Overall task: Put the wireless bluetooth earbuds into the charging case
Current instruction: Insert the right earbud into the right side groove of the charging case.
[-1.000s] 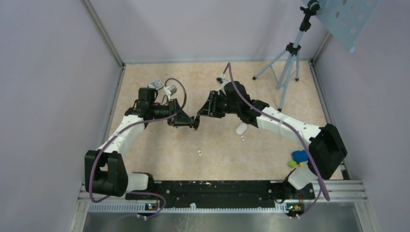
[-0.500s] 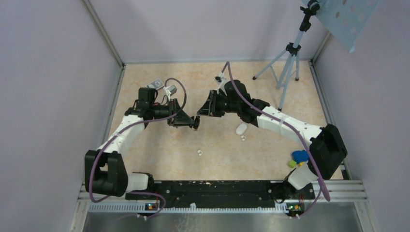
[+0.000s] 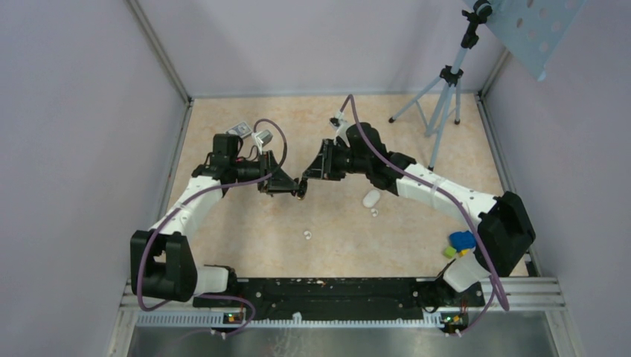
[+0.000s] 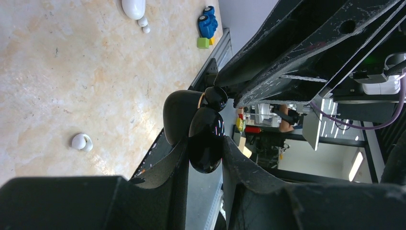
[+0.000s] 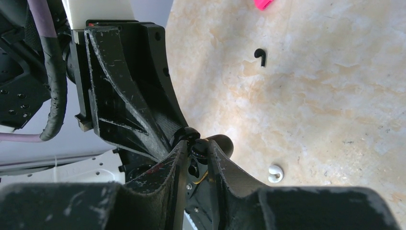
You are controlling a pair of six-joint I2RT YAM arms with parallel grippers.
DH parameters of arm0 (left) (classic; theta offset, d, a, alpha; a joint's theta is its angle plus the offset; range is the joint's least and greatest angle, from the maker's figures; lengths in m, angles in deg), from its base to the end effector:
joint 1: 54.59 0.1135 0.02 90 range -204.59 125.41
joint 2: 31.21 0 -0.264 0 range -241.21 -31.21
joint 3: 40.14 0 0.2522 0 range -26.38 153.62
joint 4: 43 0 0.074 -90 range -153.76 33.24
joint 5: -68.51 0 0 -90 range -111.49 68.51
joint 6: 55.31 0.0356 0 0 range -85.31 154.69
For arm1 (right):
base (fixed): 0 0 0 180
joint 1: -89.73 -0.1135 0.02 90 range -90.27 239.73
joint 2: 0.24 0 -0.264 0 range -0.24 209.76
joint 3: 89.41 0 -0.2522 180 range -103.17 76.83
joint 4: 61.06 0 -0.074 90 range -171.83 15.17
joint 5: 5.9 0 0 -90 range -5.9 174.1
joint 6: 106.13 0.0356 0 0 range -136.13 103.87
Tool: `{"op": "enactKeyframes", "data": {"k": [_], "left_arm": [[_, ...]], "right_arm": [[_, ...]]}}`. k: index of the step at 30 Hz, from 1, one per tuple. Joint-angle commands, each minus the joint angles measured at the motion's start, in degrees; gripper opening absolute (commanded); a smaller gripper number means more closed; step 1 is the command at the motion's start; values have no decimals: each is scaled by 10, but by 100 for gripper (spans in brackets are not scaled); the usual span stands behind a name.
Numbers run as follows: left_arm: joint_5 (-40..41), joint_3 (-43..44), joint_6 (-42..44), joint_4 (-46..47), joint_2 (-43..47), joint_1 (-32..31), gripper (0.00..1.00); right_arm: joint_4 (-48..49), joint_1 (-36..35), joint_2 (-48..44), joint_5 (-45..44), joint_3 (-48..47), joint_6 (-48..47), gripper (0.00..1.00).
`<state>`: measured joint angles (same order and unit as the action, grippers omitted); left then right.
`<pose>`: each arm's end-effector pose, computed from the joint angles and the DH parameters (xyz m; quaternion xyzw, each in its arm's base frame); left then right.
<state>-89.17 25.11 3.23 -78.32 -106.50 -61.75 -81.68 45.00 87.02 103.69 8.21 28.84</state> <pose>0.2566 -0.0654 0.2626 0.0450 0.7957 -0.5905 0.1273 0.2443 0.2588 0.3094 -0.0890 0.8336 0.4729 0.2713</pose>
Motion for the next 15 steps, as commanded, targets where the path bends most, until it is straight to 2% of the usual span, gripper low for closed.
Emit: {"op": "enactKeyframes", "data": {"k": [1,15], "left_arm": [[-11,22,11,11,-1,1,0],[-6,23,9,14,-8,1,0]], "right_arm": [[19,-2,-26,14,5,-8,21],[20,-12,-32,21,24,-5,21]]}}
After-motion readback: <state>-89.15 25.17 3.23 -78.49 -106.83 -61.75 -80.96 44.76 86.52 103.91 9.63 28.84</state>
